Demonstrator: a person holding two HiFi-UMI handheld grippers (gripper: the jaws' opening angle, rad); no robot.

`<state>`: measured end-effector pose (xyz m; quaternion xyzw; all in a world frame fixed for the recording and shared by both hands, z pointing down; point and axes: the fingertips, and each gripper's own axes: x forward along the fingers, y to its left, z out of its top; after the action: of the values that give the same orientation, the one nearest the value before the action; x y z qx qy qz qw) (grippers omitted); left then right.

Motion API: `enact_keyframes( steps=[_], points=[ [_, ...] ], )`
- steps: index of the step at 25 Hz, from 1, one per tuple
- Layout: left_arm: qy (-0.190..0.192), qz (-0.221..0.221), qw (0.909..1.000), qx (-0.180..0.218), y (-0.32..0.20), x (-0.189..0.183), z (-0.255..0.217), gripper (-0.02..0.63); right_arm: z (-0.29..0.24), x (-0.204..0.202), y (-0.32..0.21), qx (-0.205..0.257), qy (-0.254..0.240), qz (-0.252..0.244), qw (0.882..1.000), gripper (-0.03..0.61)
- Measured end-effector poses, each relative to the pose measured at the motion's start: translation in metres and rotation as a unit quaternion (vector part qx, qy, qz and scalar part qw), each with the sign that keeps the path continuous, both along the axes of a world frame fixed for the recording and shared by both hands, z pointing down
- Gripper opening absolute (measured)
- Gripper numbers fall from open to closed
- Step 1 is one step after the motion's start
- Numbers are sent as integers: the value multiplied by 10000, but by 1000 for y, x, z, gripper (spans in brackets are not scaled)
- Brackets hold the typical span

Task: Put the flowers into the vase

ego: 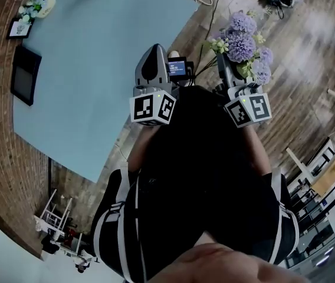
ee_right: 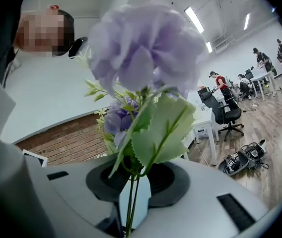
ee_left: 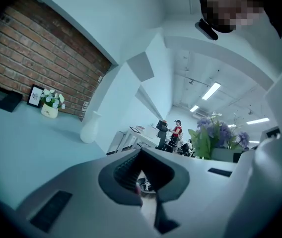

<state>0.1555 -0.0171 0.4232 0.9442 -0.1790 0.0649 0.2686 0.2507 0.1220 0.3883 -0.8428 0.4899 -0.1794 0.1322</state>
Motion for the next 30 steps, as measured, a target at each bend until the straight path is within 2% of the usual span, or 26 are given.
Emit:
enact_keyframes(
  steps=[4, 6, 8, 13, 17, 21, 23, 26, 30],
  points=[
    [94, 164, 9992, -348, -13, 23, 6, 14, -10, 23, -25, -13, 114, 153, 9998, 94],
    [139, 284, 9989, -343, -14, 31, 3, 14, -14, 33, -35, -52, 174, 128, 9998, 94],
    [145, 208, 9991, -328, -20, 34, 2, 14, -18, 42, -44, -96, 240, 26, 9997, 94],
    [-17, -483, 9980, -407, -51, 35, 9, 14, -25, 79, -63, -61, 341, -150, 9993, 94],
    [-223, -1118, 9933, -194, -65, 38, 10, 14, -24, 111, -84, 87, 351, -661, 9972, 94],
    [-313, -1826, 9827, 39, -76, 54, 3, 14, -21, 144, -104, 238, 375, -1243, 9912, 92],
    [-368, -2256, 9735, 64, -80, 63, -1, 14, -17, 160, -119, 321, 308, -1576, 9865, 93],
    [-448, -2876, 9566, 167, -80, 74, -10, 14, -11, 175, -145, 535, 139, -2195, 9740, 94],
    [-740, -3332, 9395, 289, -63, 90, -9, 14, 1, 185, -162, 695, -148, -2850, 9559, 94]
  ],
)
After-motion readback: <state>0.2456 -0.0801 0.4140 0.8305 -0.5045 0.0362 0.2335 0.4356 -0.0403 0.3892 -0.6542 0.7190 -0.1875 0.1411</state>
